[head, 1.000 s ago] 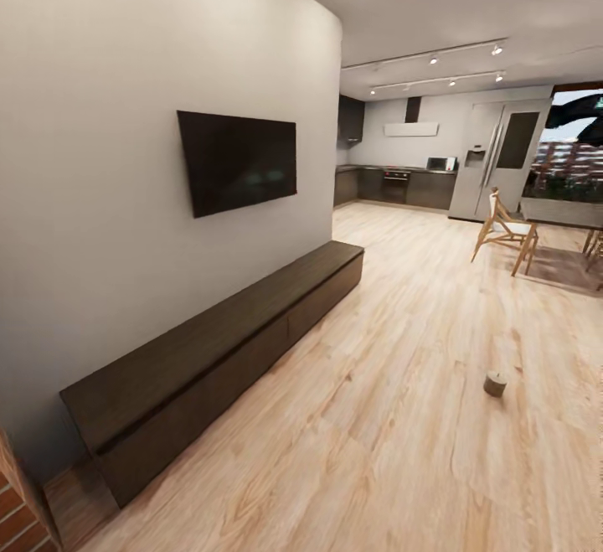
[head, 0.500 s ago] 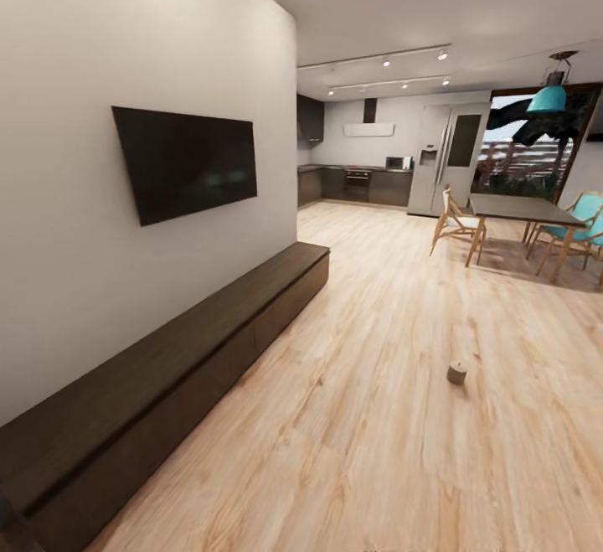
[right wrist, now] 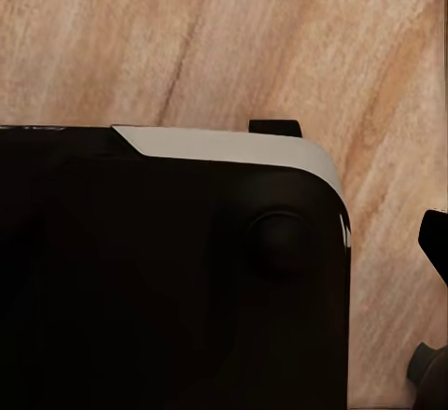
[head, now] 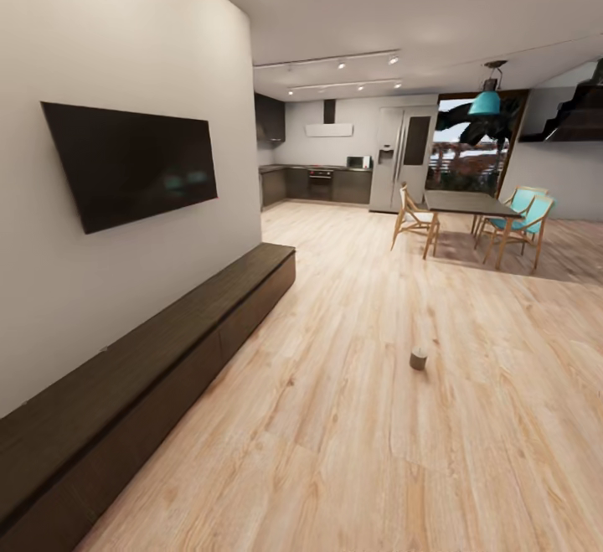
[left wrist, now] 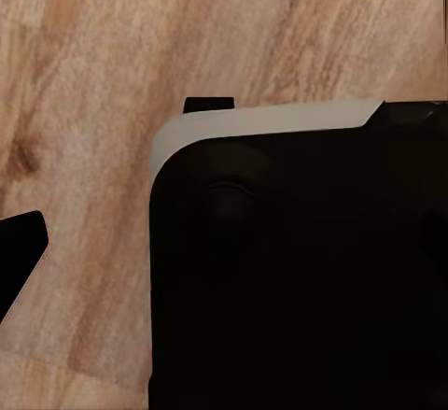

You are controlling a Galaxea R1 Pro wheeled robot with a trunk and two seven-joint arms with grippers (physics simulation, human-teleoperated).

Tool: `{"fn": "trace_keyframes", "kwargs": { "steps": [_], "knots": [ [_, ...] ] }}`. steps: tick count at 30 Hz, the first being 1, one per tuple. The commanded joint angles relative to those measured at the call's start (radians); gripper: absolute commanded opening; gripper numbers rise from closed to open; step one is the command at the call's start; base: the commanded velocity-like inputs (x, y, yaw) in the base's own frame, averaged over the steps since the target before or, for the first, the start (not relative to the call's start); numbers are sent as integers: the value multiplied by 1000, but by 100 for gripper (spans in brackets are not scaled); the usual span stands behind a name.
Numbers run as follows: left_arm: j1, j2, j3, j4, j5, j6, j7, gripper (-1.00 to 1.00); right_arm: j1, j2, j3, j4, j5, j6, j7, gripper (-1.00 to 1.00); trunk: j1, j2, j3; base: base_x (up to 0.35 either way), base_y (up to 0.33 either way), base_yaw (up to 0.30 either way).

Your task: Place each of the two pumpkins and all three candles from the living room inside a cabinet in the living room (use any cabinet), then make sure every cabinet is closed, and position the cauldron so it is next to a table in the living room.

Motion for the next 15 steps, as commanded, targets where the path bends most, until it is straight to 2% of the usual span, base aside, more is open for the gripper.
{"fn": "trace_keyframes", "kwargs": {
  "steps": [1,6,11,15],
  "knots": [
    [0,0,-2,0,-2,-3,1,100,-1,0,0,1,0,-3,0,100,0,-1,-1,0,0,-262],
    [0,-1,0,-2,4,-3,1,100,-1,0,1,-1,0,-4,0,100,0,-1,-1,0,52,-181],
    [0,1,2,-1,7,-3,-3,100,-1,0,1,-2,0,-3,1,100,0,-1,-1,0,254,-26],
    [0,0,3,-1,7,-3,-7,100,-1,0,0,-2,0,-3,2,100,0,-1,-1,0,284,-176]
  ]
}}
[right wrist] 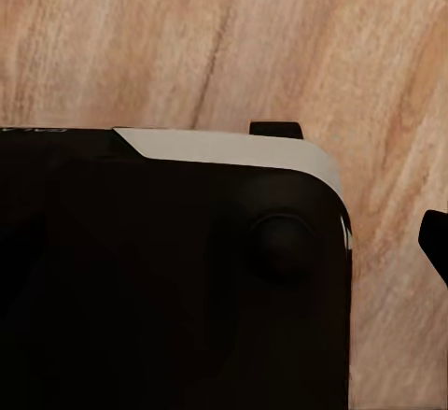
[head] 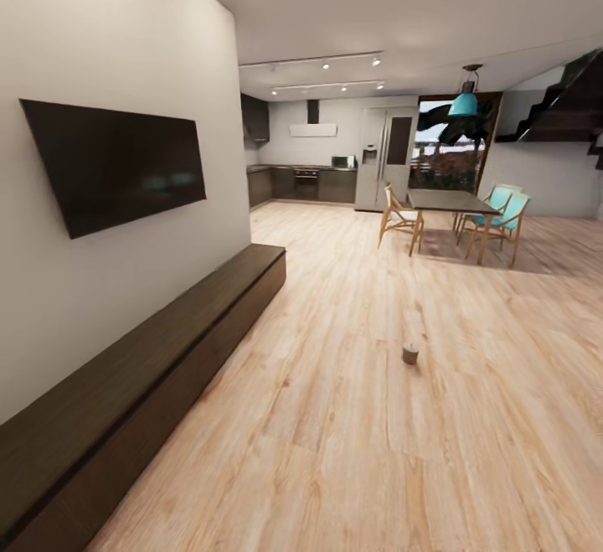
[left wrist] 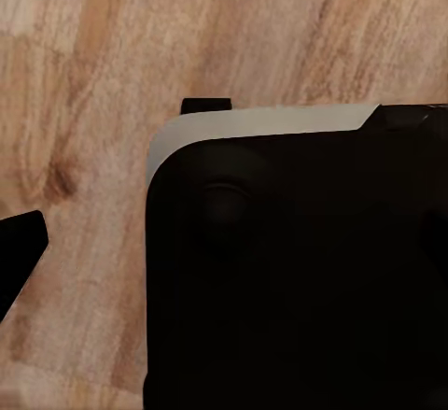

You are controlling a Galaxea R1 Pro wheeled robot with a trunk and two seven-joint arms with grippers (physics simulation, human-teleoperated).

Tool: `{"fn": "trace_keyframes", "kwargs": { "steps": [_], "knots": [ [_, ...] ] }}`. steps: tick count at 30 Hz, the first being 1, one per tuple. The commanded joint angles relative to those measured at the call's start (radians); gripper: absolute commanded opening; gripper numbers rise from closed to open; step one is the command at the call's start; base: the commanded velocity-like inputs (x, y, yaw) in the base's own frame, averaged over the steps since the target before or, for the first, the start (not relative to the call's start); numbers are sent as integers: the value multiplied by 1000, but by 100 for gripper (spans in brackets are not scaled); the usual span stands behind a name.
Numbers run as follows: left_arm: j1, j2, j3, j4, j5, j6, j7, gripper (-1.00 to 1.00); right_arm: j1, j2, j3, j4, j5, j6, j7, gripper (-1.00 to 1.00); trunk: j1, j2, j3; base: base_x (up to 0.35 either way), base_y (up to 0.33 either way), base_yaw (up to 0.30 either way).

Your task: Place each of the two pumpkins and all three candles from the living room inside a cabinet in the living room (use any cabinet), then make sure every cabinet is closed, and position the cauldron so it is next to a table in the living room.

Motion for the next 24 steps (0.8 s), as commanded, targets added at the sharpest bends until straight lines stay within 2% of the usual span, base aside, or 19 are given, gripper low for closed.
{"fn": "trace_keyframes", "kwargs": {
  "steps": [1,10,24],
  "knots": [
    [0,1,0,0,1,-3,0,100,-1,0,0,1,0,-4,0,100,0,-1,-1,0,287,-246],
    [0,0,0,0,-1,-4,-1,100,-1,0,-3,1,-1,-5,0,100,0,-1,-1,0,254,-270],
    [0,-2,0,0,-3,-4,-1,100,-1,0,-4,1,-1,-5,2,100,0,-1,-1,0,17,-287]
  ]
}}
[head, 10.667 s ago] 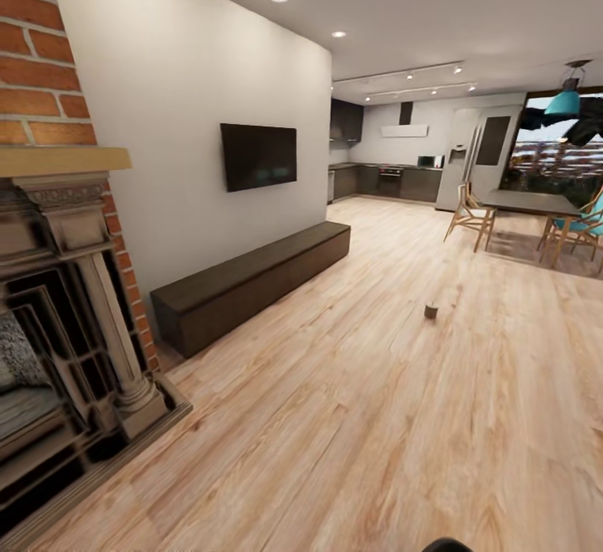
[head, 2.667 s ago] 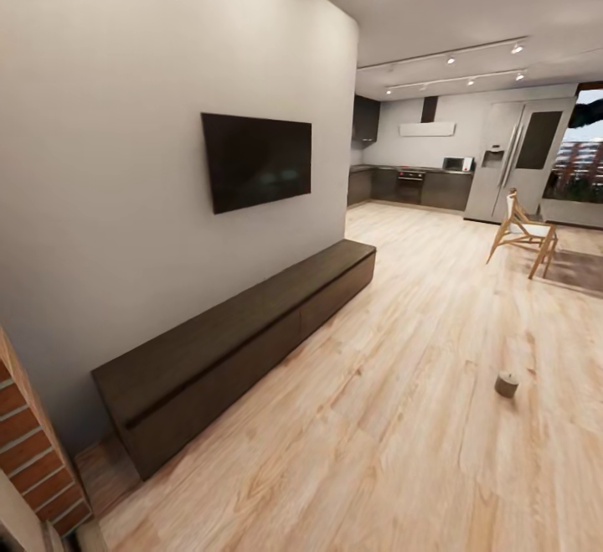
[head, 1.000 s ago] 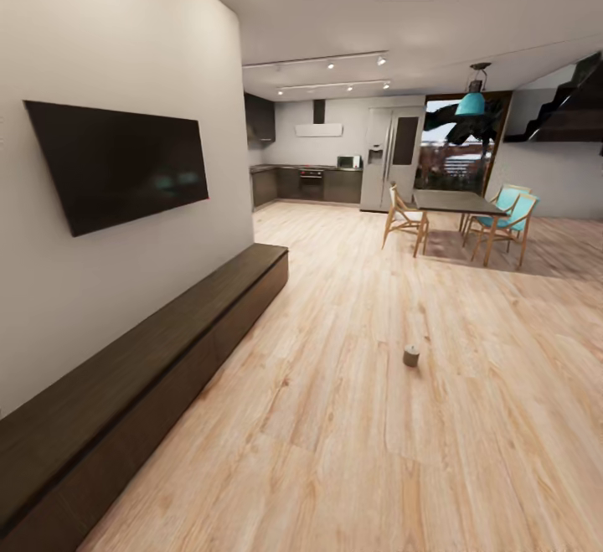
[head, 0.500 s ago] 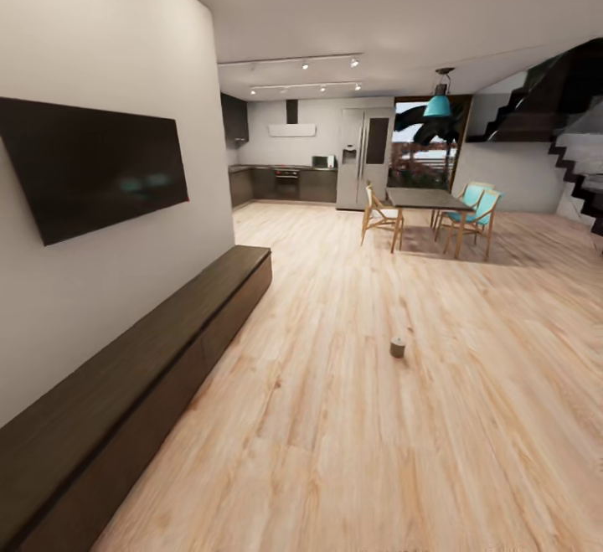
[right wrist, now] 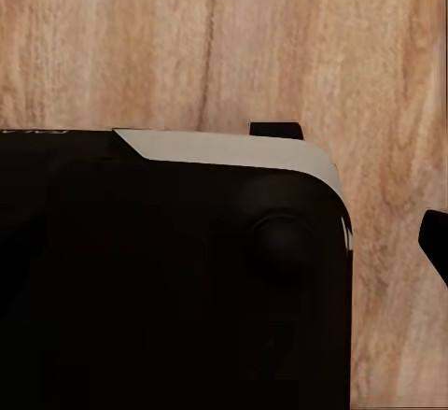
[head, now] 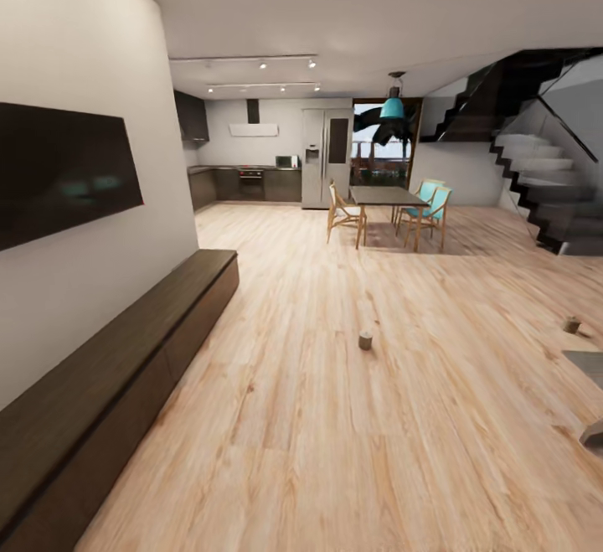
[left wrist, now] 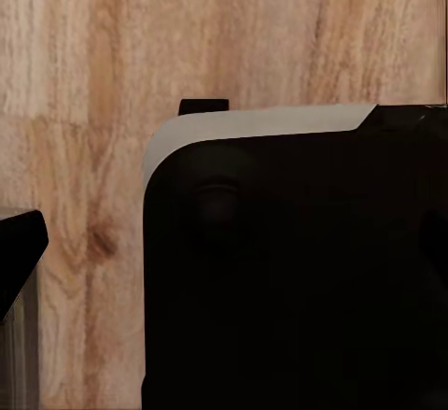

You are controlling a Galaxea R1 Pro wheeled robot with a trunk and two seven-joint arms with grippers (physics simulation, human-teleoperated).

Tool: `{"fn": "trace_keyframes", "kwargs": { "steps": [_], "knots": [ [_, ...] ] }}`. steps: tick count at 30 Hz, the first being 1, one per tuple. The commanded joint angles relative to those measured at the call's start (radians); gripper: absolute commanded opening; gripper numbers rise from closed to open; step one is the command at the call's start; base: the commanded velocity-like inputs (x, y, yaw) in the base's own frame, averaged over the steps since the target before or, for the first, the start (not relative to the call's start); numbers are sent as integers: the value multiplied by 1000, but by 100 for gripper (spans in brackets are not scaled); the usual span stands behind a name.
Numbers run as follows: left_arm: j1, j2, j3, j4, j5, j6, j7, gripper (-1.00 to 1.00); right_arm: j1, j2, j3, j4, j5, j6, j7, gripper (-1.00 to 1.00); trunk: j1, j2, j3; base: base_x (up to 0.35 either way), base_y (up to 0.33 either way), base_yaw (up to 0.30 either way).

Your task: Place each of the two pumpkins and all three candles from the living room inside a cabinet in the living room (use any cabinet), then make sure every cabinet is closed, and position the cauldron so it is next to a table in the living room.

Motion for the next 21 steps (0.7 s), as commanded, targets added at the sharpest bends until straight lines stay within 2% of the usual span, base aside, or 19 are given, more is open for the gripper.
{"fn": "trace_keyframes", "kwargs": {
  "steps": [1,21],
  "knots": [
    [0,0,0,0,0,-3,0,100,-1,0,0,1,0,-3,0,100,0,-1,-1,0,0,-288],
    [0,0,2,0,1,-3,0,100,-1,1,0,4,1,-1,-1,100,0,-1,-3,0,0,-280]
  ]
}}
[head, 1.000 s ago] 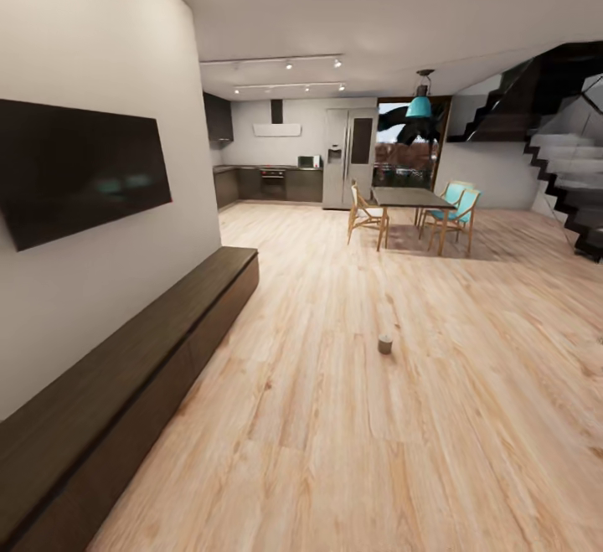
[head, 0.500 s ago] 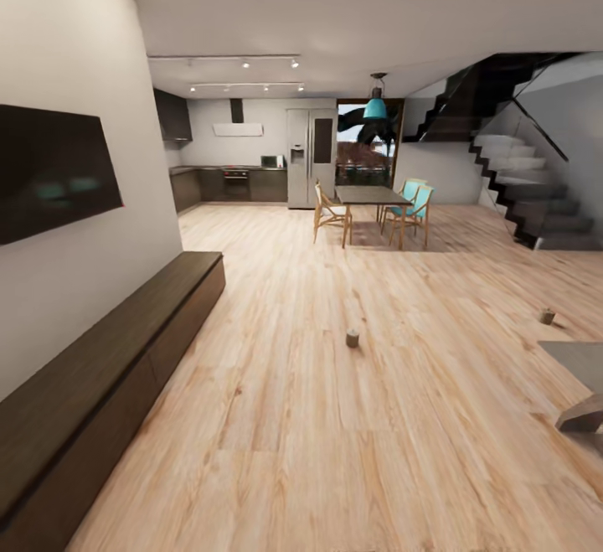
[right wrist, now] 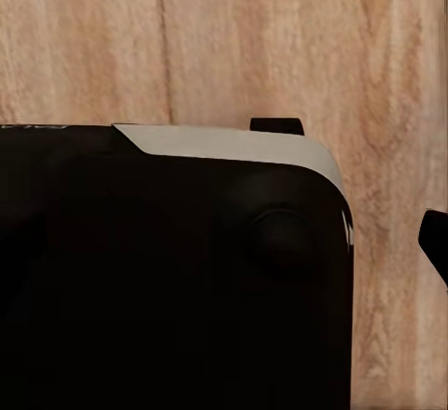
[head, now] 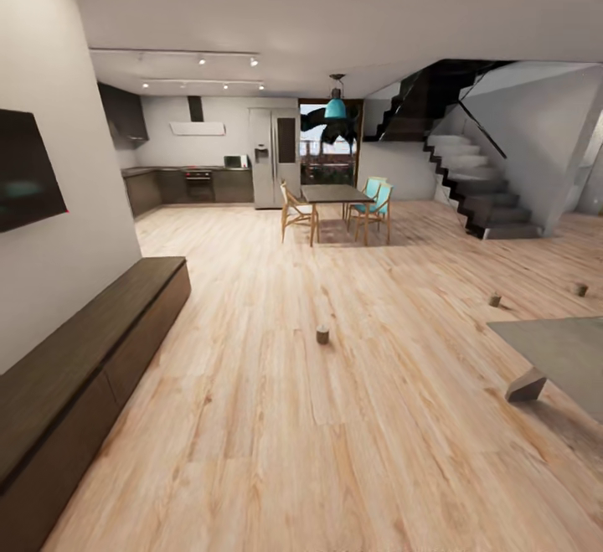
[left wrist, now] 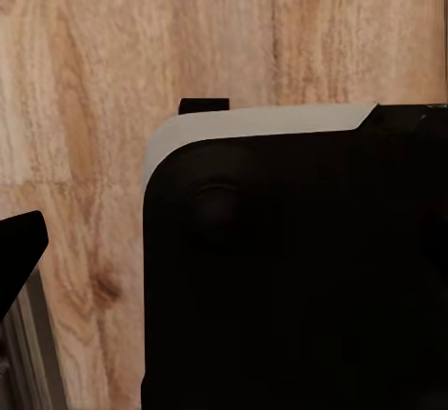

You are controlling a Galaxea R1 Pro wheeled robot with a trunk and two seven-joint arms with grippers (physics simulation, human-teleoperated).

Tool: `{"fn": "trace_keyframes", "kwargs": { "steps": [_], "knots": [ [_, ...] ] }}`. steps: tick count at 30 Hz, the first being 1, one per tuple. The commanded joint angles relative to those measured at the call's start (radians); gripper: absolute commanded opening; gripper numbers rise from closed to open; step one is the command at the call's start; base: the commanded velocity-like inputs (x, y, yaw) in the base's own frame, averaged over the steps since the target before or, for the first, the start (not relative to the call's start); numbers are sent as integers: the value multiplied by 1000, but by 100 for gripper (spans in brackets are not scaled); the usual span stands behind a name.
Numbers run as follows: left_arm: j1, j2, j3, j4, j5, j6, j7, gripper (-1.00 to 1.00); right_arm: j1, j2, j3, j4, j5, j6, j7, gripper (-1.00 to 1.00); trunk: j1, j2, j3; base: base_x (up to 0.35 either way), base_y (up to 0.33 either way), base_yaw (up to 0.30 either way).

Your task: Place each of the two pumpkins and all three candles from the living room inside a cabinet in the living room (use any cabinet), then make sure every cabinet is closed, and position the cauldron so it is next to a table in the living room.

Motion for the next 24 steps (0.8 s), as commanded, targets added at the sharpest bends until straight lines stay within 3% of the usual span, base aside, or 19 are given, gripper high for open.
{"fn": "trace_keyframes", "kwargs": {
  "steps": [1,16,24],
  "knots": [
    [0,0,0,0,0,-3,0,100,-1,0,-1,4,0,0,0,100,0,-1,-2,0,0,-152],
    [0,0,0,1,2,-3,0,100,-1,0,-2,6,1,5,1,100,0,-1,-26,4,0,-33],
    [0,0,0,1,2,-3,0,100,-1,0,-1,3,1,-1,2,100,0,-1,-37,194,0,-48]
  ]
}}
